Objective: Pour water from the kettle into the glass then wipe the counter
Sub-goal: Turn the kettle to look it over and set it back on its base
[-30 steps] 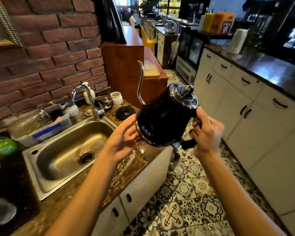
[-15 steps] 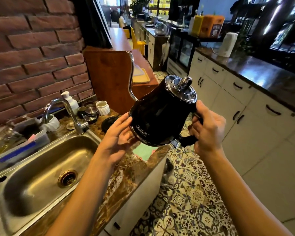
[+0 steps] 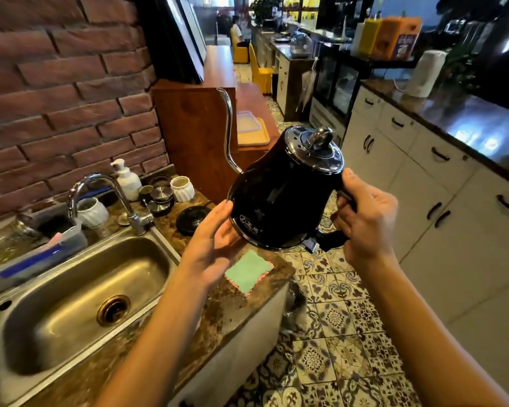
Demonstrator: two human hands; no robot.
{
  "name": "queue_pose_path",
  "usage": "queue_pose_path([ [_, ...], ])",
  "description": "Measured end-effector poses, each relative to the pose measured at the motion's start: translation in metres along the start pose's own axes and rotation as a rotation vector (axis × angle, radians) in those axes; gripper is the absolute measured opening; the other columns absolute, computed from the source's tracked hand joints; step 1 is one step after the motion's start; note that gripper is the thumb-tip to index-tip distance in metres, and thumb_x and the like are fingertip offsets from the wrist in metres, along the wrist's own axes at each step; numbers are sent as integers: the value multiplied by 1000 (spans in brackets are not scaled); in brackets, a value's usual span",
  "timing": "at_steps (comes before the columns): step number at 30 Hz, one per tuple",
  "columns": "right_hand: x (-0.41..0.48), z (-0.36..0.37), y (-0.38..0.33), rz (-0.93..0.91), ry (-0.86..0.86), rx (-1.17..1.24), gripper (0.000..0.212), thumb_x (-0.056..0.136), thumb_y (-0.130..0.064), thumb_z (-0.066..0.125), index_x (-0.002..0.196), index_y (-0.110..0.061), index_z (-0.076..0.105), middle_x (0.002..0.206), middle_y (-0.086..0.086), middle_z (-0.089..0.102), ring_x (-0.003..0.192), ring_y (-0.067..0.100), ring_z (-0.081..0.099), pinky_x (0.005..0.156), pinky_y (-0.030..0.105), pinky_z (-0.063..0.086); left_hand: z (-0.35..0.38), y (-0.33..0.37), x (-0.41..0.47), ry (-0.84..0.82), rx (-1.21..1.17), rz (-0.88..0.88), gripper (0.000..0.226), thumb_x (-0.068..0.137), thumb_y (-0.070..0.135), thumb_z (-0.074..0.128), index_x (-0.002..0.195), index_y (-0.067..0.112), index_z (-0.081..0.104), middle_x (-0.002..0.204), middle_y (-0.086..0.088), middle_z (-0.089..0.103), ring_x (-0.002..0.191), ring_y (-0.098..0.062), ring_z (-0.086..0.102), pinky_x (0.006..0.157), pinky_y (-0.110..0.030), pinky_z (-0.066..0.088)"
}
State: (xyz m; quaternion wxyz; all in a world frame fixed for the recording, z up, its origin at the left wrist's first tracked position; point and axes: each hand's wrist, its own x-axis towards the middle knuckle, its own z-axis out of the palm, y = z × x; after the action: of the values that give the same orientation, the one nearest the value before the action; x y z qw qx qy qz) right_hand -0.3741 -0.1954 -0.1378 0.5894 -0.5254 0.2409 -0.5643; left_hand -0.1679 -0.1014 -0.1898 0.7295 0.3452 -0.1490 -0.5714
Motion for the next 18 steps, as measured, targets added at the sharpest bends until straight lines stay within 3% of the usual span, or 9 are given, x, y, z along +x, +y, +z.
queue_pose_path([
  [4, 29, -23, -1, 21, -68, 2, 47, 99, -27, 62, 55, -11, 55, 42, -4, 36, 33, 9, 25, 34, 22, 19, 19, -18, 16, 34, -5, 44, 58, 78, 27, 73, 132, 16, 57, 74, 3, 73, 57, -8, 67, 81, -37, 58],
  [7, 53, -42, -4, 34, -131, 7, 45, 98, -28, 63, 57, -11, 54, 42, -6, 38, 34, 9, 26, 35, 22, 18, 32, -32, 26, 19, -16, 85, 54, 84, 28, 67, 134, 16, 50, 59, 6, 67, 51, -6, 63, 87, -38, 51],
  [10, 75, -56, -5, 22, -200, -10, 49, 97, -28, 63, 56, -4, 50, 45, -4, 39, 36, 12, 24, 36, 26, 15, 46, -43, 34, 41, -10, 121, 43, 85, 28, 67, 124, 15, 56, 58, 7, 66, 52, -6, 63, 81, -36, 58],
  [13, 93, -66, -5, 35, -247, -15, 62, 98, -27, 63, 66, 18, 36, 51, 6, 31, 42, 24, 15, 40, 34, 11, 55, -53, 41, 104, 5, 153, 42, 83, 29, 69, 121, 17, 58, 67, 6, 69, 54, -7, 64, 73, -32, 61],
  [15, 101, -71, -3, 48, -283, 2, 63, 99, -26, 61, 68, 21, 34, 50, 5, 30, 40, 20, 17, 40, 34, 11, 59, -57, 44, 152, -1, 168, 52, 81, 29, 71, 129, 17, 58, 80, 2, 72, 61, -9, 67, 75, -34, 62],
  [18, 113, -73, 2, 91, -337, 41, 63, 98, -27, 62, 69, 22, 34, 47, 1, 32, 37, 13, 21, 41, 35, 10, 63, -62, 45, 238, 0, 191, 57, 78, 30, 75, 133, 18, 63, 110, -5, 73, 94, -19, 71, 95, -44, 59],
])
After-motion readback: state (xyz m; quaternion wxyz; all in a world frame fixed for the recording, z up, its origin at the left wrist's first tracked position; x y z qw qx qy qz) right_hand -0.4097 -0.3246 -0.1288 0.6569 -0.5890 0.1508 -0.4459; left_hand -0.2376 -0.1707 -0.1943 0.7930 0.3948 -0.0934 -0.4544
